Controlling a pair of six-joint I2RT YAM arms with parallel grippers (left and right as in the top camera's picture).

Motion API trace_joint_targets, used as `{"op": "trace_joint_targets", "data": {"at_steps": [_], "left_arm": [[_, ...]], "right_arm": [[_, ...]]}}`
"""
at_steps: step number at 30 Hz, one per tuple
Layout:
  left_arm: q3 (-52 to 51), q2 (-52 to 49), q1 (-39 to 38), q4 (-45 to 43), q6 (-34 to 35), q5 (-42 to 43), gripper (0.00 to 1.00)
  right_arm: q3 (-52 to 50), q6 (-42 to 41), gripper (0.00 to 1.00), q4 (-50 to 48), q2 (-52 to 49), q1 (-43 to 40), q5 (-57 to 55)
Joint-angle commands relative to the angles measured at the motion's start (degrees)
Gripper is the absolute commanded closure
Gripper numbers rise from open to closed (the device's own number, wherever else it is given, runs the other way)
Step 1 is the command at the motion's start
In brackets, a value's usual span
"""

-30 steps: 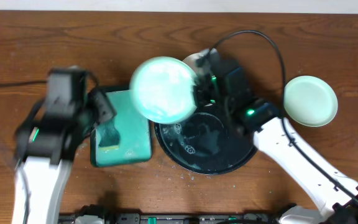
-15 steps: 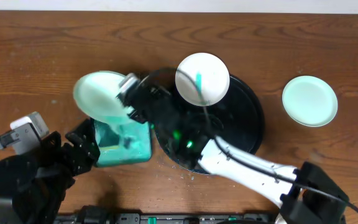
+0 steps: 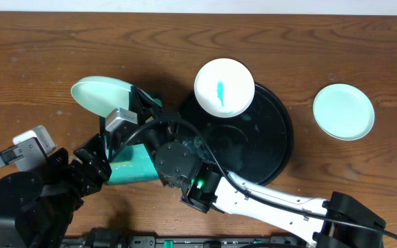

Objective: Clean dirty plates on tray and stack at the side
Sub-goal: 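Hold the plate tilted over the green tray with the right gripper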

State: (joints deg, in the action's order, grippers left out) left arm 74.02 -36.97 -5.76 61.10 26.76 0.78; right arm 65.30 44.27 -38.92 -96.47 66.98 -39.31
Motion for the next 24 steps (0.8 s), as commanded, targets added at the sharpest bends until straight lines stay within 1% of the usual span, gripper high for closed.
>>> {"op": "trace_joint_targets", "data": {"at_steps": [1,5,24], "left_arm": [[0.4,0.0,0.2,0.0,-0.4,0.1,0.21],[0.4,0.0,0.2,0.0,-0.4,0.1,0.21],[0.4,0.0,0.2,0.0,-0.4,0.1,0.21]], "right_arm": [[0.8,5.5,0.99,-2.2,1.7,0.5,-2.9],[0.8,8.1,0.99,-3.7,1.7,0.7,-2.9],[0.8,8.1,0.99,-4.0,1.7,0.7,-2.9]]}}
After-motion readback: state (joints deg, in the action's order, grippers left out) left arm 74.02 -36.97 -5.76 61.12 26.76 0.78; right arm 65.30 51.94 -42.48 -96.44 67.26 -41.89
